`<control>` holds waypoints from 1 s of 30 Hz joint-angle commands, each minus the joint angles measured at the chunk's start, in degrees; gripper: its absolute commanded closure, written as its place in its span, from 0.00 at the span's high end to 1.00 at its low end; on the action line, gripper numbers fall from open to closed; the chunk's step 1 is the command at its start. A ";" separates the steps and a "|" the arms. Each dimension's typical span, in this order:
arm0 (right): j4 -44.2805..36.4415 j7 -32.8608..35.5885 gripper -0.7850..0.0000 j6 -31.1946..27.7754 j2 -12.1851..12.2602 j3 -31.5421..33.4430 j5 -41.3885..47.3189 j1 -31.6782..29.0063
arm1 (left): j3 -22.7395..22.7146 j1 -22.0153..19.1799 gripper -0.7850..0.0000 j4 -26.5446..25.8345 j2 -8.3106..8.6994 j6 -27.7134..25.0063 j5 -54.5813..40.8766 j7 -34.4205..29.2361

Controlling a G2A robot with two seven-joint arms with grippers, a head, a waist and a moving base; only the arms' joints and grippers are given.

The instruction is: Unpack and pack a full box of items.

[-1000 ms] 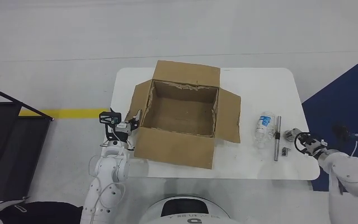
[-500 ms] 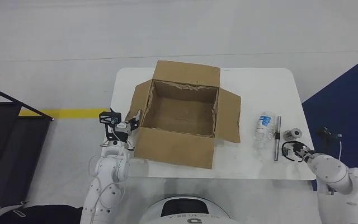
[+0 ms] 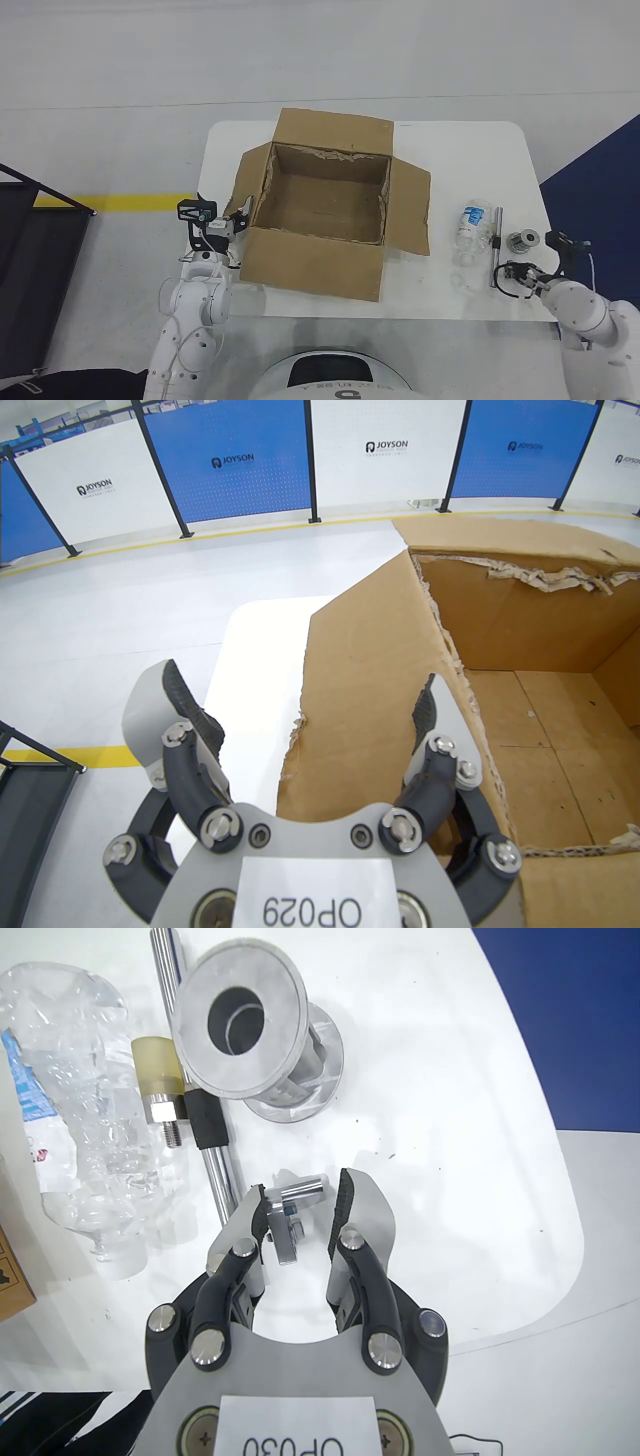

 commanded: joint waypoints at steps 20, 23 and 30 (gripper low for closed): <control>-0.18 -3.63 0.00 -3.99 -0.36 3.08 6.53 -2.64 | 0.00 0.00 1.00 0.00 0.00 0.00 0.00 0.00; -0.90 -3.00 0.00 -6.47 -0.40 4.90 10.48 -3.69 | 0.00 0.00 1.00 0.00 0.00 0.00 0.00 0.00; -2.10 -1.03 0.00 -12.90 -0.67 8.25 25.43 -4.14 | 0.00 0.00 1.00 0.00 0.00 0.00 0.00 0.00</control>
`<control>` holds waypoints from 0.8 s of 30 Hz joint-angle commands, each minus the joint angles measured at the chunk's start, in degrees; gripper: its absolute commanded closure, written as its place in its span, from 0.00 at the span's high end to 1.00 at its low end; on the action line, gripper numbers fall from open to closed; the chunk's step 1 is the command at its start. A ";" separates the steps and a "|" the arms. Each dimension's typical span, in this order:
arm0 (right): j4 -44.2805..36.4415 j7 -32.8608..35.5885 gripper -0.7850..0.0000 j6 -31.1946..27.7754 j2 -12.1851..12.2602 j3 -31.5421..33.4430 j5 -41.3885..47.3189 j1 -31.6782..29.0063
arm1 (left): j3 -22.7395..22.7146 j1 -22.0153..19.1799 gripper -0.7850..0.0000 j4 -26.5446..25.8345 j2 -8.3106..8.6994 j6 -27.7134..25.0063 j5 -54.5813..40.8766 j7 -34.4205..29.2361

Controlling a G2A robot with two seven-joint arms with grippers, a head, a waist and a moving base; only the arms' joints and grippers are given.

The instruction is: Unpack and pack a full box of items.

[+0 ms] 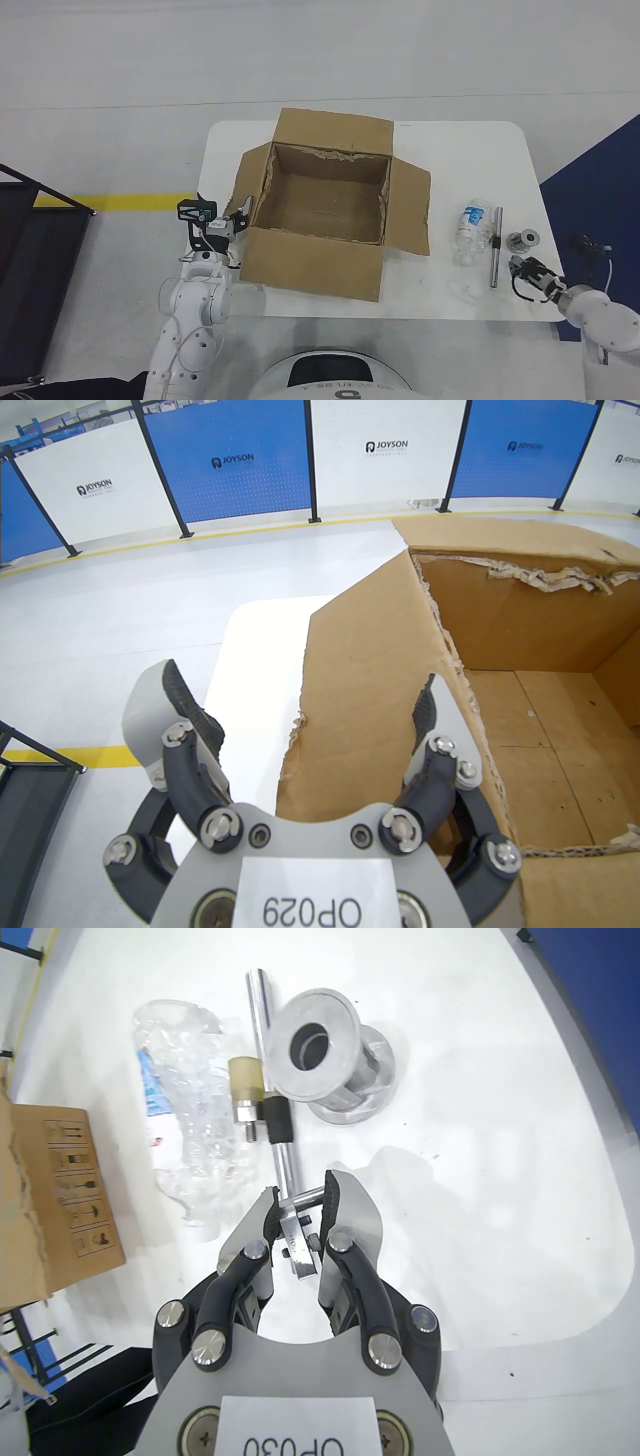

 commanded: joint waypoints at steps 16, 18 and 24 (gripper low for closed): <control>4.30 15.10 0.00 -6.95 0.56 3.85 29.74 3.29 | 0.00 0.00 1.00 0.00 0.00 0.00 0.00 0.00; 4.30 15.10 0.00 -6.95 0.56 3.85 29.74 3.29 | 0.00 0.00 1.00 0.00 0.00 0.00 0.00 0.00; -2.97 15.53 0.00 -10.88 0.25 1.61 35.61 3.05 | 0.00 0.00 1.00 0.00 0.00 0.00 0.00 0.00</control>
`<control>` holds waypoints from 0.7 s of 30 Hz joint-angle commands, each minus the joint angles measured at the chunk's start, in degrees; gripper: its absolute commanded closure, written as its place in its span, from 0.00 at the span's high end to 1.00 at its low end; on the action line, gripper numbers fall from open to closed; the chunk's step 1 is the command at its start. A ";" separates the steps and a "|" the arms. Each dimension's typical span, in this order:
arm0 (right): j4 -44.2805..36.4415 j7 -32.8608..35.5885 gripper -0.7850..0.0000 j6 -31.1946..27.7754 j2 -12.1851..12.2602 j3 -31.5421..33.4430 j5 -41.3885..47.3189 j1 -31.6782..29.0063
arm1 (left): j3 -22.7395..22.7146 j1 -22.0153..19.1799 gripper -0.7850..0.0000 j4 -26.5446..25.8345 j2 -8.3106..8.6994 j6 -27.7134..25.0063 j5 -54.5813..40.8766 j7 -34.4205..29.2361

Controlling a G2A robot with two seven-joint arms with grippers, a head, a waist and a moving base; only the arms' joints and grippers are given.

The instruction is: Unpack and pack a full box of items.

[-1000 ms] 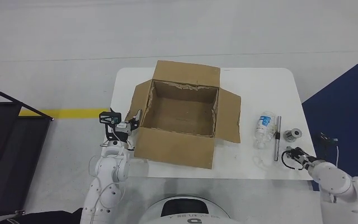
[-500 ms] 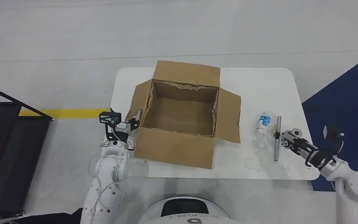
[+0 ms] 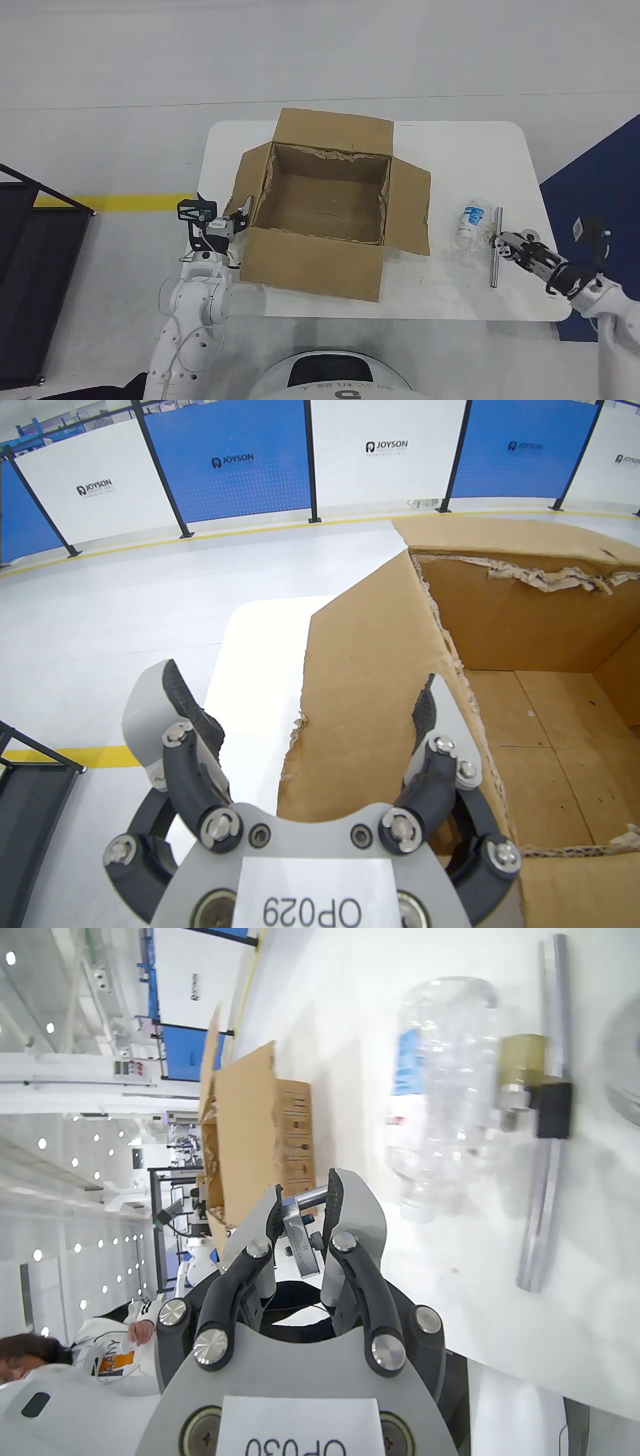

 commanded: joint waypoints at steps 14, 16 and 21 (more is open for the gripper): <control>-14.79 -3.88 0.00 17.41 -0.25 -32.92 -7.10 17.11 | 0.00 0.00 1.00 0.00 0.00 0.00 0.00 0.00; -14.25 -7.11 0.00 19.28 -0.58 -37.01 -9.03 20.07 | 0.00 0.00 1.00 0.00 0.00 0.00 0.00 0.00; -10.19 -18.12 0.00 22.81 -1.88 -45.45 -10.76 27.20 | 0.00 0.00 1.00 0.00 0.00 0.00 0.00 0.00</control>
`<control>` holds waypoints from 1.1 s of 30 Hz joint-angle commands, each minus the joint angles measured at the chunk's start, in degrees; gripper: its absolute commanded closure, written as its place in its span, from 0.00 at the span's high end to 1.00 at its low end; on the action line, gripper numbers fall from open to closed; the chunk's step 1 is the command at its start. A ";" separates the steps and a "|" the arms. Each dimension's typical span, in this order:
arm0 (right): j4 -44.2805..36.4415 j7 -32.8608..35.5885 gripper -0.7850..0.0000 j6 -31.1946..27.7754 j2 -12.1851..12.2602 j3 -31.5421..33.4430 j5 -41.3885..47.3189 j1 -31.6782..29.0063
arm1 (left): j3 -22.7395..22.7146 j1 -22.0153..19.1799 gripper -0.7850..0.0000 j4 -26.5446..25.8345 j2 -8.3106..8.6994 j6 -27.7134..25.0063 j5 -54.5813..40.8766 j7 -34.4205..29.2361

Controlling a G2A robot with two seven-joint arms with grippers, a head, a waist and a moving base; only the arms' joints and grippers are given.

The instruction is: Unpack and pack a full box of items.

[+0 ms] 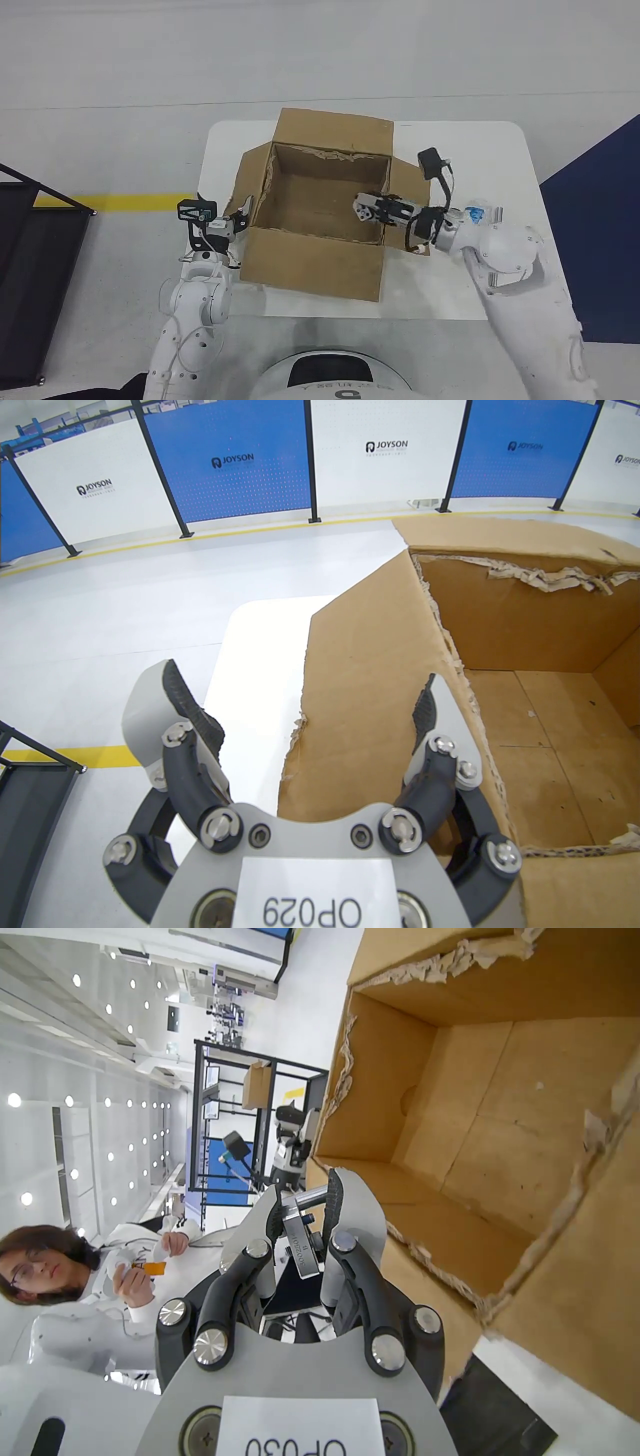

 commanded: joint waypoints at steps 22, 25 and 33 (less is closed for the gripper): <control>26.22 -33.11 0.00 9.09 -6.45 -25.53 -14.53 18.63 | 0.00 0.00 1.00 0.00 0.00 0.00 0.00 0.00; 26.22 -33.11 0.00 9.09 -6.45 -25.53 -14.53 18.63 | 0.00 0.00 1.00 0.00 0.00 0.00 0.00 0.00; 28.22 -34.28 0.00 13.47 -7.28 -27.97 -18.18 18.85 | 0.00 0.00 1.00 0.00 0.00 0.00 0.00 0.00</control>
